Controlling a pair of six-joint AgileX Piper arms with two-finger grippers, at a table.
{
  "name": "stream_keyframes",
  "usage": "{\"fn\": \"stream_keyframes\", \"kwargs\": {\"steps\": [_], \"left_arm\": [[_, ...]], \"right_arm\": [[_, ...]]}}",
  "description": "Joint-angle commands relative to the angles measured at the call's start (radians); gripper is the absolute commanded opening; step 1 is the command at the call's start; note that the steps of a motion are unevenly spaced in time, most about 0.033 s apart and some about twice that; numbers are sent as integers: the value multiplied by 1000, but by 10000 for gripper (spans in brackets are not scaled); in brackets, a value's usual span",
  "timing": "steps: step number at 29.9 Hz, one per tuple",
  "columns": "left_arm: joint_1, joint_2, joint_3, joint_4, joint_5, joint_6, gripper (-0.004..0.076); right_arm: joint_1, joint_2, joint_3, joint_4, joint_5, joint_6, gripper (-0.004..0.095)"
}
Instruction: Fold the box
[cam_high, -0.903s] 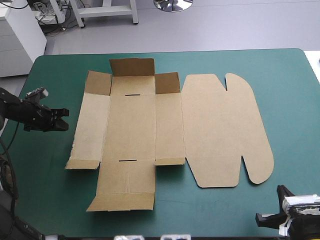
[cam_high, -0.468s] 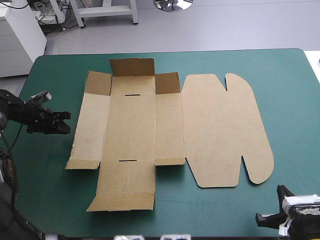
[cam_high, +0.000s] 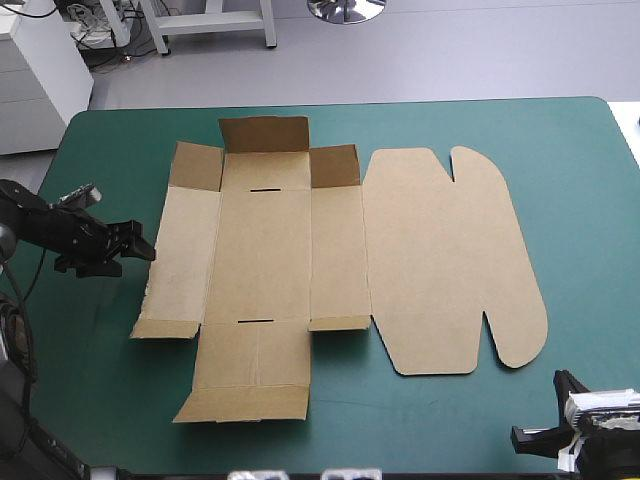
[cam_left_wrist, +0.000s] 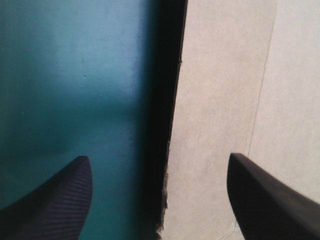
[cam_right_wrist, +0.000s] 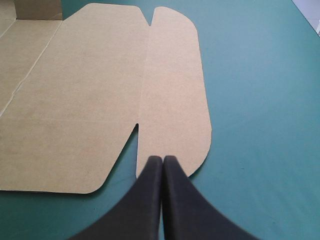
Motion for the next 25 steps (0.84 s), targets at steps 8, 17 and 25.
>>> {"fn": "stream_keyframes", "kwargs": {"steps": [8,17,25], "left_arm": [[-22,-33,18,-87,34,-51,548],[-134,22,63,-89,73,-62,548],[-221,42,64,-90,83,-82,547]], "right_arm": [[-2,-29,-29,9,-69,-1,-19],[-2,-29,-29,9,-69,-1,-19],[-2,-29,-29,9,-69,-1,-19]]}}
